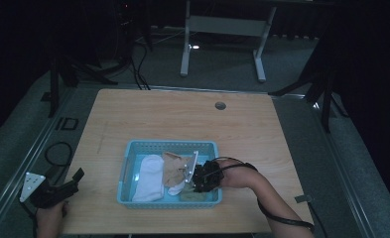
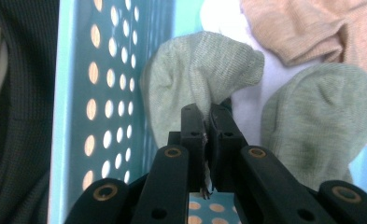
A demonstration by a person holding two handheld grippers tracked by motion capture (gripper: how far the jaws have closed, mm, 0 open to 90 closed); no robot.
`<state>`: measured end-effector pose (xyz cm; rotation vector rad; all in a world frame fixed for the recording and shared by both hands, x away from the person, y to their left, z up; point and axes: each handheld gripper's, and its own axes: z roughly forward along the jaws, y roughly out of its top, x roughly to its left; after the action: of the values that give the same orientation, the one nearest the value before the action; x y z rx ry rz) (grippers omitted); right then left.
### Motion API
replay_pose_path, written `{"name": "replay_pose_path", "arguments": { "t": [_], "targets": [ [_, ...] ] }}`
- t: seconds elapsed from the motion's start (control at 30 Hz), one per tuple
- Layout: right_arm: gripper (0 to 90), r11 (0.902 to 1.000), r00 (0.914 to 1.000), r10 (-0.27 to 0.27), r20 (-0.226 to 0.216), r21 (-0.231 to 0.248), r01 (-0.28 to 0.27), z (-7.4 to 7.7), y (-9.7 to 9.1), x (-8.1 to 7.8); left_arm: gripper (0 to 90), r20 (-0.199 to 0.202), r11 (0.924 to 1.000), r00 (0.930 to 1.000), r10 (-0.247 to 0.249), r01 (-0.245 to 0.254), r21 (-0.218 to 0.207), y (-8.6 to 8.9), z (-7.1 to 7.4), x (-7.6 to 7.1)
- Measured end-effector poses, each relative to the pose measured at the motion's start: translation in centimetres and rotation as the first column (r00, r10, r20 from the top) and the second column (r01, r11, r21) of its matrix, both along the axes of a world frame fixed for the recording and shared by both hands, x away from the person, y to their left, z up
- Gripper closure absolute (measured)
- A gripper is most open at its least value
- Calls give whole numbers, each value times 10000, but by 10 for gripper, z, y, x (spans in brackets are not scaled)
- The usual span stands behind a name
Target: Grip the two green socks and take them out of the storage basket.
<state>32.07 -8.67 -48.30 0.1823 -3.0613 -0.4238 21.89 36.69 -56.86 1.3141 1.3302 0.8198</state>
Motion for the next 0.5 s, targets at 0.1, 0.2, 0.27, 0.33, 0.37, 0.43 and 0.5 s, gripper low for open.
{"name": "replay_pose_path", "arguments": {
  "t": [0.1, 0.2, 0.27, 0.33, 0.37, 0.43, 0.5],
  "targets": [
    [858, 9996, 10000, -40, 60, 271, 38, 7, 0, -1, 24, -4, 10000, 10000, 10, -10, 4, 0, 0, 0],
    [858, 9992, 9998, 70, 165, 399, -77, 14, 0, -1, 24, 13, 10000, 10000, 0, 0, 10, 0, 0, 0],
    [858, 9987, 9999, 10, 139, 500, -17, 19, -1, -1, 24, 3, 10000, 10000, 6, -6, -1, 0, 0, 0],
    [858, 9987, 9996, 32, 293, 506, -46, 24, -2, -1, 24, 2, 10000, 10000, 6, -6, -9, 0, 0, 0],
    [858, 9986, 9997, 15, 235, 521, -27, 27, -2, -1, 24, 3, 10000, 10000, 5, -5, -5, 0, 0, 0],
    [858, 9976, 9996, 93, 256, 688, -110, 33, -3, -1, 24, 11, 10000, 10000, 6, -6, 4, 0, 0, 0],
    [858, 9965, 9996, 93, 269, 829, -115, 39, -4, -1, 24, 19, 10000, 10000, 3, -3, 17, 0, 0, 0]
  ]
}}
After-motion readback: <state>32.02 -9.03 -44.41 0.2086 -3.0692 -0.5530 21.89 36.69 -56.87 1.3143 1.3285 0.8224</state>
